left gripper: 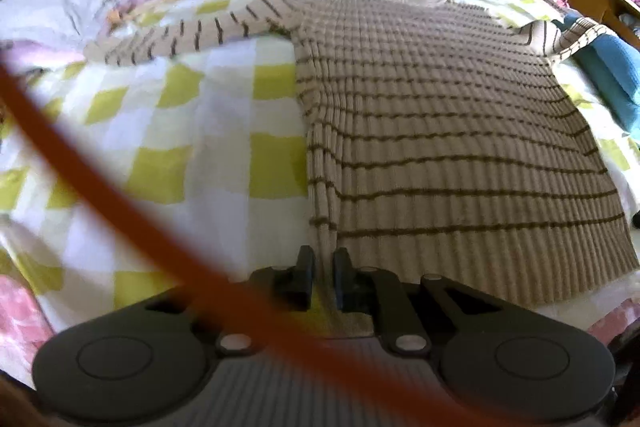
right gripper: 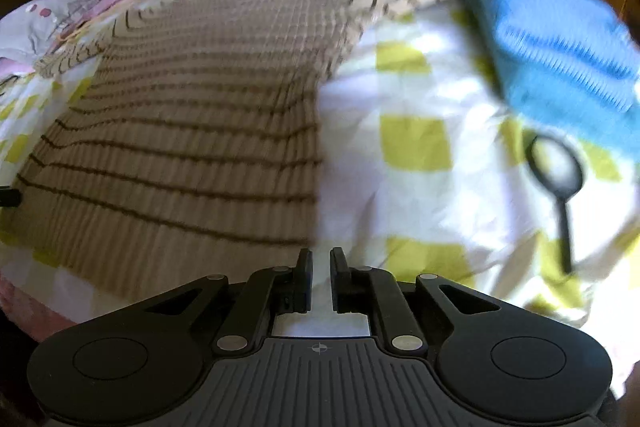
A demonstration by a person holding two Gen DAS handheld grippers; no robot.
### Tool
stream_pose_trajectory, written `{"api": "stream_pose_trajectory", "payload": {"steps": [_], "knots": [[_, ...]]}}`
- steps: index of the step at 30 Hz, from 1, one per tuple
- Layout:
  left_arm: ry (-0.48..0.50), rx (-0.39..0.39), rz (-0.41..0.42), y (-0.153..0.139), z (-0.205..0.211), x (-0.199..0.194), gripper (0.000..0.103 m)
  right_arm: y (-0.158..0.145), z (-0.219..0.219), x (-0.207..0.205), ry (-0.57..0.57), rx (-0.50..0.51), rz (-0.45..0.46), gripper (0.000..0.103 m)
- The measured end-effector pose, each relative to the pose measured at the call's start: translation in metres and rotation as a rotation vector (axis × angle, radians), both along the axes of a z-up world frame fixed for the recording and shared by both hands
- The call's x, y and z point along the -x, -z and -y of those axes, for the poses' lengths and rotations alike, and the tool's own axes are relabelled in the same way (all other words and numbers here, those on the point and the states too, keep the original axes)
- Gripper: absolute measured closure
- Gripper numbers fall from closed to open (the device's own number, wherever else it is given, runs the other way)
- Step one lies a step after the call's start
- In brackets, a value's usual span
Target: Fold small clothes
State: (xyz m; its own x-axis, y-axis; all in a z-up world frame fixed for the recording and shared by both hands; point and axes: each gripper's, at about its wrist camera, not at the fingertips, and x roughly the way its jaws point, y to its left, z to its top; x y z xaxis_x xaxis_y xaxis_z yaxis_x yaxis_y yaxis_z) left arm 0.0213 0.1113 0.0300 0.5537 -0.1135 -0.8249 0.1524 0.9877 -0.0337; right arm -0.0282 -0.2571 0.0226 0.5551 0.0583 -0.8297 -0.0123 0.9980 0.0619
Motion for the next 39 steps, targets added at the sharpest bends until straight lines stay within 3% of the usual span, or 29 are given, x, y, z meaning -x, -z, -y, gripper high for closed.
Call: {"api": "stream_pose_trajectory", "payload": {"steps": [3, 9, 16, 18, 23, 29, 35, 39], "knots": [[0.008, 0.009, 0.054, -0.013, 0.003, 0.002, 0.085, -0.012, -0.006, 0.002, -0.001, 0.007, 0.089, 0.090], [0.054, 0.055, 0.145, -0.020, 0.035, -0.024, 0.085, -0.009, -0.047, -0.038, -0.134, -0.155, 0.179, 0.090], [0.065, 0.076, 0.107, 0.009, 0.068, -0.052, 0.085, 0.022, -0.089, -0.083, -0.252, -0.270, 0.166, 0.090], [0.070, 0.064, 0.065, 0.019, 0.072, -0.055, 0.085, 0.034, -0.096, -0.087, -0.270, -0.250, 0.129, 0.091], [0.095, -0.004, 0.042, 0.023, 0.084, -0.054, 0.084, 0.039, -0.086, -0.086, -0.285, -0.303, 0.153, 0.093], [0.099, 0.015, 0.064, 0.008, 0.103, -0.058, 0.084, 0.024, -0.057, -0.083, -0.235, -0.363, 0.212, 0.090], [0.146, -0.001, 0.055, 0.011, 0.134, -0.064, 0.084, 0.039, -0.045, -0.089, -0.186, -0.366, 0.139, 0.091], [0.137, -0.011, 0.019, 0.022, 0.141, -0.067, 0.083, 0.036, -0.034, -0.088, -0.168, -0.407, 0.149, 0.090]]}}
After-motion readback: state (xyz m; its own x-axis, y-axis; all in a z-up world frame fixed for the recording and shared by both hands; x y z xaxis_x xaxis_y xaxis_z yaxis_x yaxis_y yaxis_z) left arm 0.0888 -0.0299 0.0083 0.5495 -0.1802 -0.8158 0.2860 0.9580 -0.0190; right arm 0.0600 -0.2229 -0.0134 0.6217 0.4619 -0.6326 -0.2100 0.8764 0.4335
